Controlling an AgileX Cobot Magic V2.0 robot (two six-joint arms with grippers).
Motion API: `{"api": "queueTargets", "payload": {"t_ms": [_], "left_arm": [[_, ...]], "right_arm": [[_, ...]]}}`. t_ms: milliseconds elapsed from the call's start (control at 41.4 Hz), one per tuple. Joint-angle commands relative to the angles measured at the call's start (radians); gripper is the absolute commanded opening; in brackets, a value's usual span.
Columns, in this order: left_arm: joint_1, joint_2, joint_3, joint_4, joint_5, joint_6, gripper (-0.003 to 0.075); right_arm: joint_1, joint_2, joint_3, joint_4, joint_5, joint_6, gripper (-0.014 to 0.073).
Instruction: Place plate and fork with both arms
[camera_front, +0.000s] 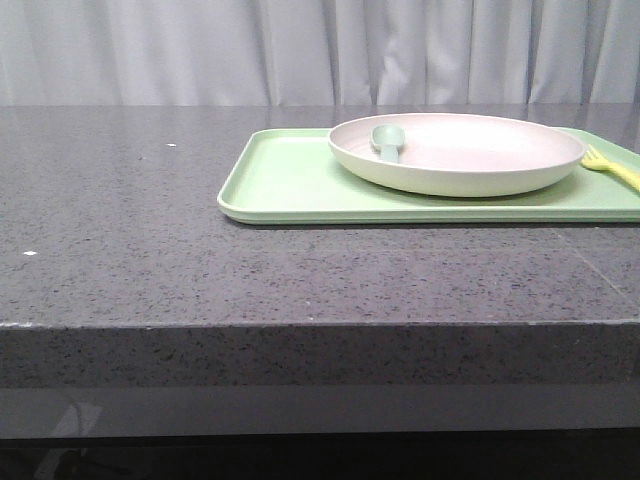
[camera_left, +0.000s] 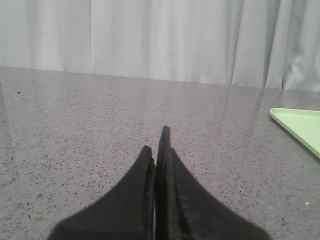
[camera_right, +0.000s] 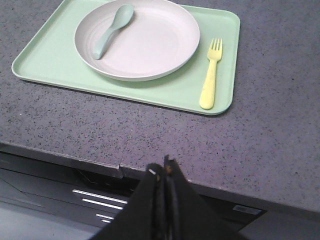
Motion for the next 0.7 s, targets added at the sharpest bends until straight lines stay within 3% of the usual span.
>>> {"api": "queueTargets", "payload": {"t_ms": [0,531,676], "left_arm": [[-0.002,-0.026,0.008,-0.006,-0.08,0.0,-0.002],[-0.002,-0.026,0.008,-0.006,-0.08,0.0,-0.002],[-0.002,-0.026,0.008,-0.006,-0.08,0.0,-0.002]], "right_arm": [[0.0,0.011,-0.019,-0.007,-0.07,-0.007,-0.0068],[0.0,0.011,-0.019,-0.01,-0.072,-0.007,-0.0068],[-0.029,-0.074,0.096,-0.027,-0.254,-0.007,-0.0068]]}}
